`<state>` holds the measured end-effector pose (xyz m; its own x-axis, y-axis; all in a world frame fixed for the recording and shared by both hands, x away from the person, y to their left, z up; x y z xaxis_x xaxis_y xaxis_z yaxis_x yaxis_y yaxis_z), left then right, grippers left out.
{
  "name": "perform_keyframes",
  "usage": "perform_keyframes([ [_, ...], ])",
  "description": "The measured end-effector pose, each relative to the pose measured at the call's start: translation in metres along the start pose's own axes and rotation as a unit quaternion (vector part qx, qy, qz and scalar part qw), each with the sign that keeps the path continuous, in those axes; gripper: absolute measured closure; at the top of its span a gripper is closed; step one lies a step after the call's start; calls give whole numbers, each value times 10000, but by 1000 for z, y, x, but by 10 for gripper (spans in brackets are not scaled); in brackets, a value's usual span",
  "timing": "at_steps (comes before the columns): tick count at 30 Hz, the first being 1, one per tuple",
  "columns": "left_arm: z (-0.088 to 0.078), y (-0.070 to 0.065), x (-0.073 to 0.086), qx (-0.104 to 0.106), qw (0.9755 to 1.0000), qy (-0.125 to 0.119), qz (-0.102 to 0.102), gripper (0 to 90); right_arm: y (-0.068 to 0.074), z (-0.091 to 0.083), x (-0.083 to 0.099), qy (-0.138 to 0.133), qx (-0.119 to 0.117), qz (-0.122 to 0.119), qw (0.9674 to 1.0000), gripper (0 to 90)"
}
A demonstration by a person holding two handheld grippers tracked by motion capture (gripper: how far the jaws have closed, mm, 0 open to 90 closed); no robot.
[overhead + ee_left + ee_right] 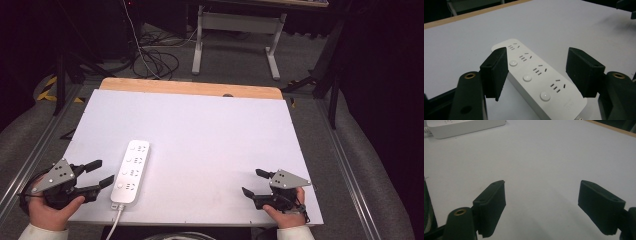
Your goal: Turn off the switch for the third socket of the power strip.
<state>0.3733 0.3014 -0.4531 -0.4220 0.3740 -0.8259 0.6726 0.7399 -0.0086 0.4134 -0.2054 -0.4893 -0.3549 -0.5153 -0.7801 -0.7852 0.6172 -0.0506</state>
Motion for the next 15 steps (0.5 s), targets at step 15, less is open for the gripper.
perform_keyframes([
  [15, 15, -1, -23, 198, 9997, 127, 16, 457, 1, 1, 0, 18, -43, 3, 10000, 228],
])
Point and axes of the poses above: each handheld gripper's, and its own axes: z roughly forward along the jaws, x roughly out of its underside, y roughly to its left, the point moved 4 cm from there along z, roughly forward along the jaws, and after that the axes turned 10 degrees about y, right-handed, at the moved point
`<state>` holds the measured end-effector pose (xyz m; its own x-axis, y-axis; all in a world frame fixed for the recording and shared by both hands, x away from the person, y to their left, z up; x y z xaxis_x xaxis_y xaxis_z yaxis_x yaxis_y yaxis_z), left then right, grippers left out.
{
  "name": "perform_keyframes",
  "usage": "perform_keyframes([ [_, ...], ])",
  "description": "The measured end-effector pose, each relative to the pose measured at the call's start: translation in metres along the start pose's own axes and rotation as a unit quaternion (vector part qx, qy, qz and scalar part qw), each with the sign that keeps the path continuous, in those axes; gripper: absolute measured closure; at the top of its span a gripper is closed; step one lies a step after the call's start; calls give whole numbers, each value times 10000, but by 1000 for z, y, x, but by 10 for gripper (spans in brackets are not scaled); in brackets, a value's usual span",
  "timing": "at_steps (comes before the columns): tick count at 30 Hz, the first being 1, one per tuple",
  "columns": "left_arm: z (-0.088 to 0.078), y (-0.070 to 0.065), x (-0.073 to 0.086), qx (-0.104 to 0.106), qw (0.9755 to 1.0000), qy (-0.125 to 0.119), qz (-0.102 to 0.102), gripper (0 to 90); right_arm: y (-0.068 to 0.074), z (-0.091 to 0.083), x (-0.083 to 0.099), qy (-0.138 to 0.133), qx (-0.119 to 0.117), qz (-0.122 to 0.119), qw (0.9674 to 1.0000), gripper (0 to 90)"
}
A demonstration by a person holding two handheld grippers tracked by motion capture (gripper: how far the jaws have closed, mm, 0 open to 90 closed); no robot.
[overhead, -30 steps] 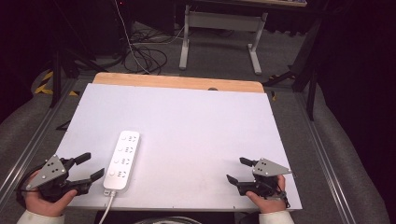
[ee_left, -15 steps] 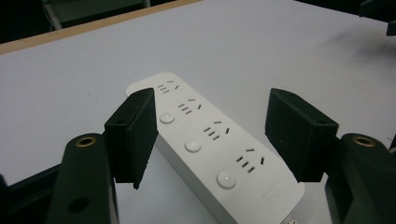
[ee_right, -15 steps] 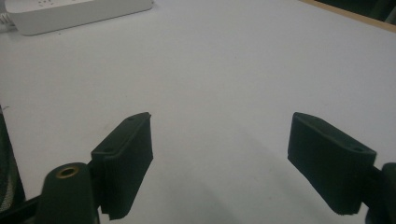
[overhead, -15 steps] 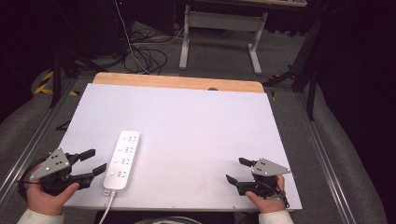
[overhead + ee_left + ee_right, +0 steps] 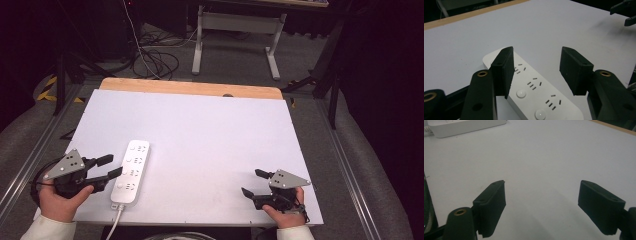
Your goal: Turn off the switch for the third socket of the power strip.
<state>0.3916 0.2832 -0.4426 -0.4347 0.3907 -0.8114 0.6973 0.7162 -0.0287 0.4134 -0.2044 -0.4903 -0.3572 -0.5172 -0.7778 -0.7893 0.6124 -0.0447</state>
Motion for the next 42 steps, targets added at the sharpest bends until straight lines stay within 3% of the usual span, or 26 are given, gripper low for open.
perform_keyframes([
  [18, 19, 9, -17, 72, 9999, 95, -31, 490, 0, 0, 0, 20, -4, -26, 10000, 228],
  [30, 30, 18, -21, -45, 9997, 235, 4, 525, 0, 0, 1, 21, -12, -39, 10000, 228],
  [36, 37, 21, -20, 85, 9995, 304, -63, 675, 0, 0, 1, 24, -22, -53, 10000, 228],
  [39, 41, 24, -20, 105, 9991, 407, -74, 820, 0, 0, 1, 23, -32, -38, 10000, 231],
  [42, 45, 27, -18, 102, 9985, 530, -60, 868, 0, 0, 1, 31, -33, -43, 10000, 231],
])
Point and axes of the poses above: each handheld gripper's, and its own axes: z roughly forward along the jaws, x roughly out of its underside, y roughly to its left, the point moved 4 cm from there along z, roughly forward along the jaws, and after that the axes turned 10 degrees about y, right-handed, at the moved point
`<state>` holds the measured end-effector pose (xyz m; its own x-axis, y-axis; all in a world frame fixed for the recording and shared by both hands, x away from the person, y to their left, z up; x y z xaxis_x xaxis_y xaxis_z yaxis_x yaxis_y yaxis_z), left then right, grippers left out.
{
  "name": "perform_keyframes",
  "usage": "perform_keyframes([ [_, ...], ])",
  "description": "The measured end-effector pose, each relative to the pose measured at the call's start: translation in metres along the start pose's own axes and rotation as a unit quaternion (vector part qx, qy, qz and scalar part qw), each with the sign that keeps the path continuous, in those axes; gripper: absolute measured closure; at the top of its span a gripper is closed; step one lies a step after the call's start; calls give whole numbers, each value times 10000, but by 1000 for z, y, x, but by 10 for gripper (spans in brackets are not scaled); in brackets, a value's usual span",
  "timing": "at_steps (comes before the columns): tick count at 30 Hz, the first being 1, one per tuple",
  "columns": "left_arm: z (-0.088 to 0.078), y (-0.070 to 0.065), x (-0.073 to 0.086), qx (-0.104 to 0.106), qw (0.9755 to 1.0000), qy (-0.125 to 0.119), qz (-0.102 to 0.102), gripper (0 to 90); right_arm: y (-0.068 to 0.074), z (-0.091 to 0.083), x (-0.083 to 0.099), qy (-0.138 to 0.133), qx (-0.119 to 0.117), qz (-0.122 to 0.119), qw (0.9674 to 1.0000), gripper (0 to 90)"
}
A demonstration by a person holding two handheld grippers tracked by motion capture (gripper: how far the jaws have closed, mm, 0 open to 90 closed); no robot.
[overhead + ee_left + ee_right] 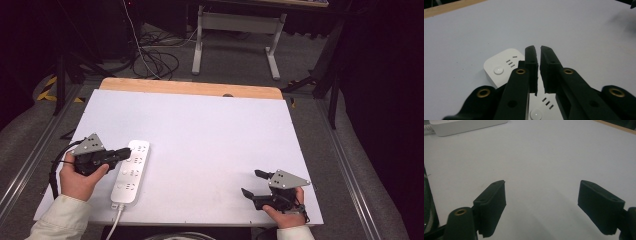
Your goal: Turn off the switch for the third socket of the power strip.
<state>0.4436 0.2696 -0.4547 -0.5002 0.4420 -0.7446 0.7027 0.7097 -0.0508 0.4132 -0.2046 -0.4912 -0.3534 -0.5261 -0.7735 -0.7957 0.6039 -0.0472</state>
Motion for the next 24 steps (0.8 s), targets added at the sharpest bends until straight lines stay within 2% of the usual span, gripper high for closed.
perform_keyframes([
  [2, 2, 3, 1, -73, 9999, 62, 41, 897, 0, 0, 0, 10, -8, 9, 10000, 232],
  [7, 8, 6, 2, -89, 9997, 201, 44, 898, 0, 1, 0, 11, -10, 7, 10000, 232],
  [13, 15, 12, 5, -241, 9985, 482, 138, 898, 0, 2, 1, 40, -15, -20, 10000, 232],
  [18, 20, 14, 6, -219, 9980, 580, 88, 898, 0, 2, 1, 42, -24, -23, 10000, 232],
  [24, 26, 16, 8, -190, 9964, 828, 73, 899, 0, 2, 1, 47, -31, -9, 10000, 232],
])
Point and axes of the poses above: each handheld gripper's, and its own axes: z roughly forward along the jaws, x roughly out of its underside, y roughly to its left, the point moved 4 cm from there along z, roughly forward along the jaws, and after that the axes turned 10 degrees about y, right-handed, at the moved point
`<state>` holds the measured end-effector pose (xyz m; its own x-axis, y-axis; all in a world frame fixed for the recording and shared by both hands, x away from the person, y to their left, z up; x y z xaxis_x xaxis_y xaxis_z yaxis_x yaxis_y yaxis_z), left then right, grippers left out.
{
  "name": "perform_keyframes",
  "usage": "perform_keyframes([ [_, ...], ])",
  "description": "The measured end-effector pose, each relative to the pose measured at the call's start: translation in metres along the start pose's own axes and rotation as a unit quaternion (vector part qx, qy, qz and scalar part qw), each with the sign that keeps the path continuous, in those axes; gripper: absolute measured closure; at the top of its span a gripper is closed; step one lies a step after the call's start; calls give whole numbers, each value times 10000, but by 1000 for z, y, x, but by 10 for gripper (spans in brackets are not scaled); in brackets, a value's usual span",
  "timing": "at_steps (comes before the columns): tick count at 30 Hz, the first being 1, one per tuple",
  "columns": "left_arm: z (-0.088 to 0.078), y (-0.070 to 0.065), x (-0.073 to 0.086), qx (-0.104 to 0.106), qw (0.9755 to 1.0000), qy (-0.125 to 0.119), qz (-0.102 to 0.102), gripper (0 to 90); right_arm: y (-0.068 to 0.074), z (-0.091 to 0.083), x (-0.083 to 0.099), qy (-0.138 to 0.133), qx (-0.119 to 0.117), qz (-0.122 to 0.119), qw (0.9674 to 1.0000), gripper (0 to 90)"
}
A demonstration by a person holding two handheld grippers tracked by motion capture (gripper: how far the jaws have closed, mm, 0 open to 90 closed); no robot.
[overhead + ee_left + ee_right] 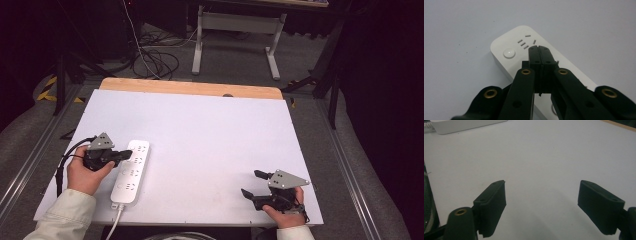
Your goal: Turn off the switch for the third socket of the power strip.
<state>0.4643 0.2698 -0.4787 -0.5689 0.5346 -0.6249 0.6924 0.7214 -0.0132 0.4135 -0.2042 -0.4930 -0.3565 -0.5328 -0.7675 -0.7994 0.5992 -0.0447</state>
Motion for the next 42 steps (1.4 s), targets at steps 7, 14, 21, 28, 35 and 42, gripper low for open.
perform_keyframes([
  [7, 5, 2, 2, -29, 9997, 220, -38, 898, 0, 0, 0, 3, -13, 0, 10000, 232],
  [14, 7, 3, 2, -109, 9993, 368, -9, 898, 0, 0, 0, -4, -19, -4, 10000, 232],
  [21, 8, 4, 3, -91, 9993, 343, -102, 899, 0, 0, 0, 6, -9, -29, 10000, 232],
  [28, 9, 3, 3, -94, 9992, 372, -121, 899, 0, 0, 0, -6, -30, -28, 10000, 236],
  [35, 10, 3, 5, -45, 9990, 364, -250, 900, 1, 0, 0, -7, -31, -25, 10000, 236],
  [42, 10, 4, 5, -57, 9989, 370, -274, 900, 1, 0, 0, 0, -33, -31, 10000, 237],
])
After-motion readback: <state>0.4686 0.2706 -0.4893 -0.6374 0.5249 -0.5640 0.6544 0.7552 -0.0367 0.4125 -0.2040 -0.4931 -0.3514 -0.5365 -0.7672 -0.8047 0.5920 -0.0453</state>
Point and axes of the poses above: each handheld gripper's, and its own axes: z roughly forward along the jaws, x roughly out of its underside, y roughly to its left, the point moved 4 cm from there along z, roughly forward along the jaws, and after that the axes turned 10 degrees about y, right-handed, at the moved point
